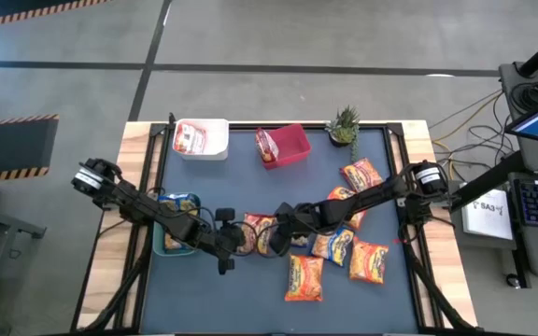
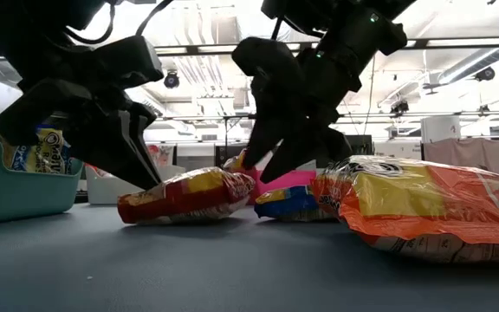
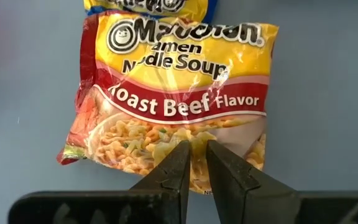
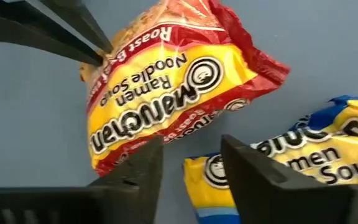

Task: Sort Maruchan noodles
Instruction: Put the red noodle pack into the red bin

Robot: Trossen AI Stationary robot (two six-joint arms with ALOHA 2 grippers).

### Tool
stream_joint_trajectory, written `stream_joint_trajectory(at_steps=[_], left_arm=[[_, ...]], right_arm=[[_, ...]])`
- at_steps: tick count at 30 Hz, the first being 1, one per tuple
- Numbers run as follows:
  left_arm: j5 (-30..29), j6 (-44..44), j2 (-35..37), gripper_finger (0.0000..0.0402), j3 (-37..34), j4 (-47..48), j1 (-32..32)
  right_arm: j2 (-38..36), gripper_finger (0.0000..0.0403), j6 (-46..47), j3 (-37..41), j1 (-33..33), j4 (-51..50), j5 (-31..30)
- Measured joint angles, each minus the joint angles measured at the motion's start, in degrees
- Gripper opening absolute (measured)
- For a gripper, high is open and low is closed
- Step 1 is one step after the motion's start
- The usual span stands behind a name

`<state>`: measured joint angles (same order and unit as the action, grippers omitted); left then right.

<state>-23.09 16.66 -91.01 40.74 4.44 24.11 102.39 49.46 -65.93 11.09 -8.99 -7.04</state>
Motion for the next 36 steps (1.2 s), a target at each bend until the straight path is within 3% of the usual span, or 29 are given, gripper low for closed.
stream_joint_trajectory(at_steps=[8,15,21,36], left_arm=[[-0.09,3.03,0.07,0.0038,-1.51,0.06,0.09],[0.38,3.41,-0.29,0.0038,-2.90,-0.66,0.04],[1.42,3.44,-0.31,0.0038,-5.56,-5.74,-0.01],[1.36,3.40,-0.23,0.0038,-5.72,-7.38,-0.01]], right_arm=[[-0.02,0.0272,6.10,4.46,0.02,12.07,-0.50],[0.07,0.0330,10.07,7.85,0.02,17.57,-3.66],[0.10,0.0344,9.46,8.28,-0.10,21.56,-4.40],[0.33,0.0345,7.95,6.01,-0.76,20.37,-6.11]])
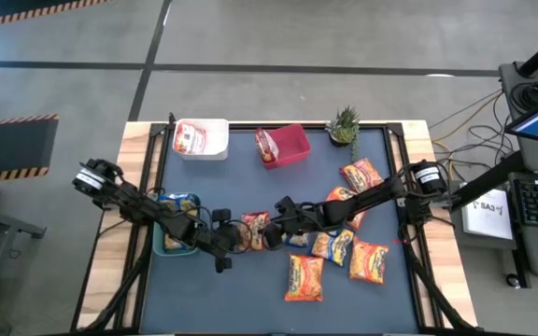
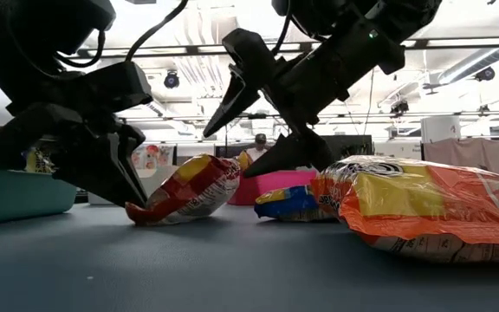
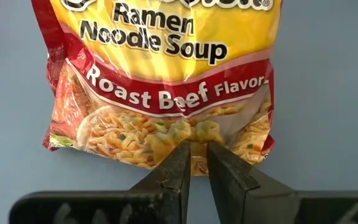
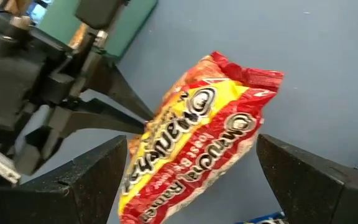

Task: Sort Maruchan noodles
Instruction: Put the red noodle pack into the red bin

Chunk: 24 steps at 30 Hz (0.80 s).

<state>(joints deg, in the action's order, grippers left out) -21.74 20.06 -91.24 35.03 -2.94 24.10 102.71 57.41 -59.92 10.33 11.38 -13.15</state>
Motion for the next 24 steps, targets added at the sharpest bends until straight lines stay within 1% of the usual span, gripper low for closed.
stream_joint_trajectory(at_steps=[5,9,12,16,24], left_arm=[[-0.03,-0.01,-0.62,0.0038,0.00,-0.41,0.00],[0.20,-0.01,-1.31,0.0038,0.00,-0.81,0.00],[0.24,-0.01,-1.31,0.0038,0.02,-0.98,0.00],[0.24,-0.25,-1.31,0.0038,0.02,-1.36,0.00],[0.26,-0.92,-1.33,0.0038,0.02,-2.33,0.00]], right_arm=[[3.24,0.0345,0.27,-0.79,0.00,0.38,-0.04],[5.46,0.0345,-2.48,-1.62,0.00,5.74,-0.31],[5.53,0.0338,-3.94,-1.78,0.00,6.69,-0.34],[5.53,0.0325,-3.35,-1.86,-0.35,6.90,-0.36],[5.53,0.0324,-3.17,-1.86,-0.37,6.77,-0.59]])
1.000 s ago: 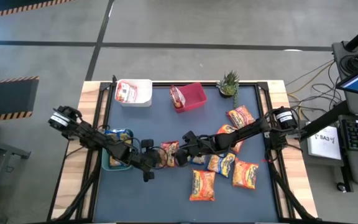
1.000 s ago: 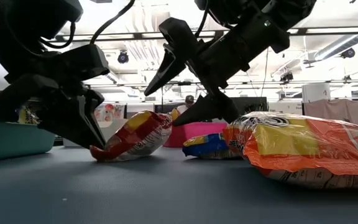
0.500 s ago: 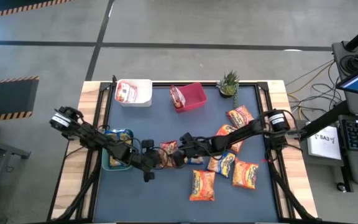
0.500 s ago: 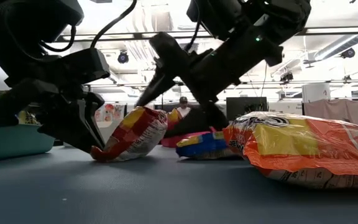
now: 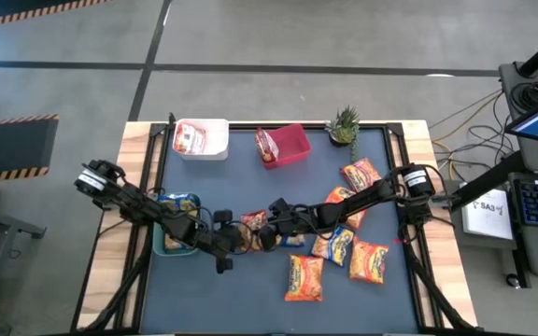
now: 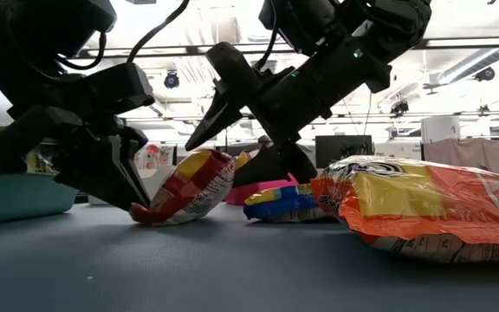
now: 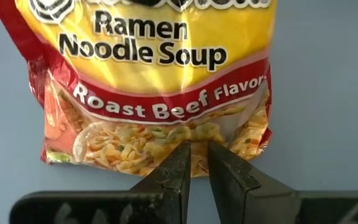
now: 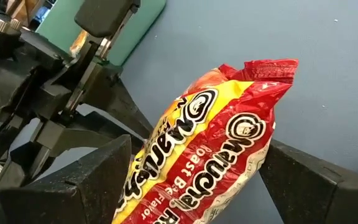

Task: Sort Maruchan noodles
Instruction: Put the red noodle pack into the red bin

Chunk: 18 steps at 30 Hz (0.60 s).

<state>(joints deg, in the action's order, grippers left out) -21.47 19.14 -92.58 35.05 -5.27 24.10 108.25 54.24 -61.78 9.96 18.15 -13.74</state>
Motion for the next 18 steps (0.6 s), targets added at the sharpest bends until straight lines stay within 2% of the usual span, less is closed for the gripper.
stream_joint_trajectory(at_steps=[13,18], left_arm=[[0.01,-1.12,0.00,0.0038,0.05,-1.27,0.00],[0.02,-1.82,0.00,0.0038,0.07,-1.32,0.00]], right_arm=[[2.65,0.0323,-0.17,-0.19,-0.04,1.47,-0.59],[2.43,0.0282,-1.40,-0.17,0.00,1.87,-0.16]])
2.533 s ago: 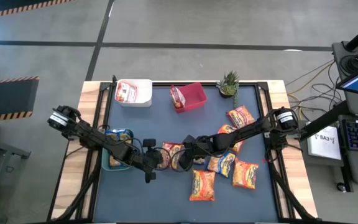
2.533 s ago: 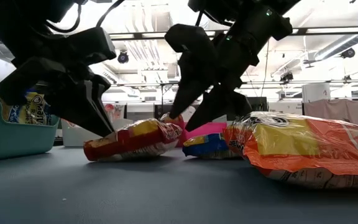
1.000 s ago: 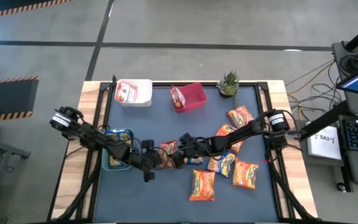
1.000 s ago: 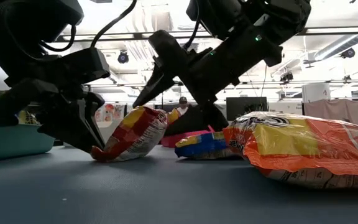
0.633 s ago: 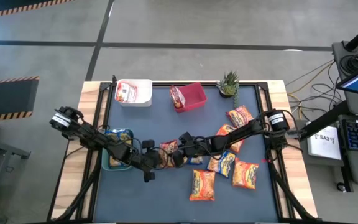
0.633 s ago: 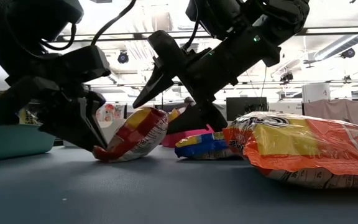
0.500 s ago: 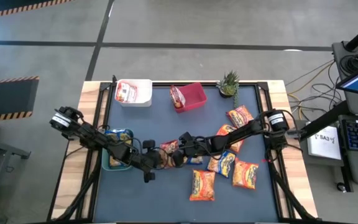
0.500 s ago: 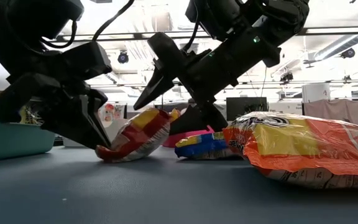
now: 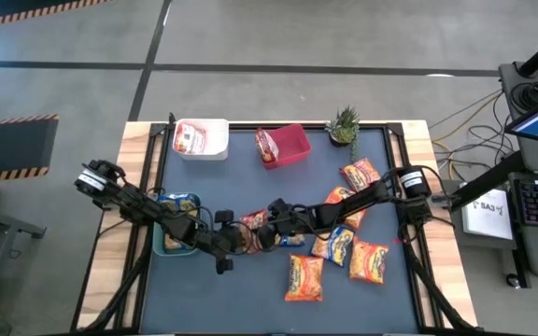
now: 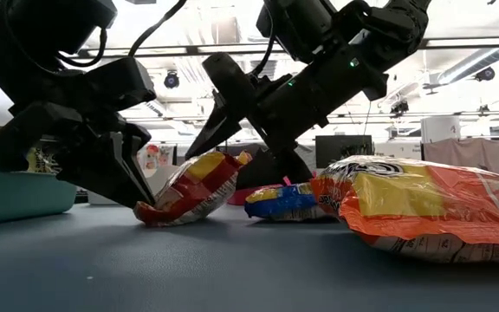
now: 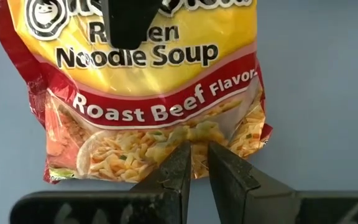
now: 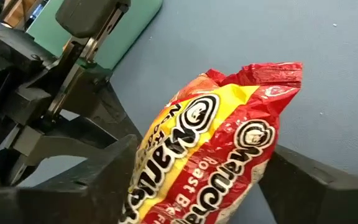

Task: Sort Maruchan noodles
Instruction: Put the red noodle pack into the red bin

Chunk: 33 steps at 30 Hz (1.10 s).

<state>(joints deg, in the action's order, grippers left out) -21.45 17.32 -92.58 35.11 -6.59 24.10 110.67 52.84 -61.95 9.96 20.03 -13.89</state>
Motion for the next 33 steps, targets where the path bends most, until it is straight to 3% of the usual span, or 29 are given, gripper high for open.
stream_joint_trajectory(at_steps=[6,20,33], left_arm=[[0.00,-0.32,0.00,0.0038,-0.01,-0.01,0.02],[-2.14,-3.98,4.25,0.0038,-0.02,2.29,0.02],[-6.45,-7.90,19.41,0.0038,0.00,14.62,0.01]], right_arm=[[-0.01,0.0219,-1.43,-0.36,0.00,0.06,1.25],[-1.79,0.0166,-4.80,-0.36,0.05,-0.08,2.34],[-2.58,0.0139,-7.93,-0.36,0.07,0.38,1.86]])
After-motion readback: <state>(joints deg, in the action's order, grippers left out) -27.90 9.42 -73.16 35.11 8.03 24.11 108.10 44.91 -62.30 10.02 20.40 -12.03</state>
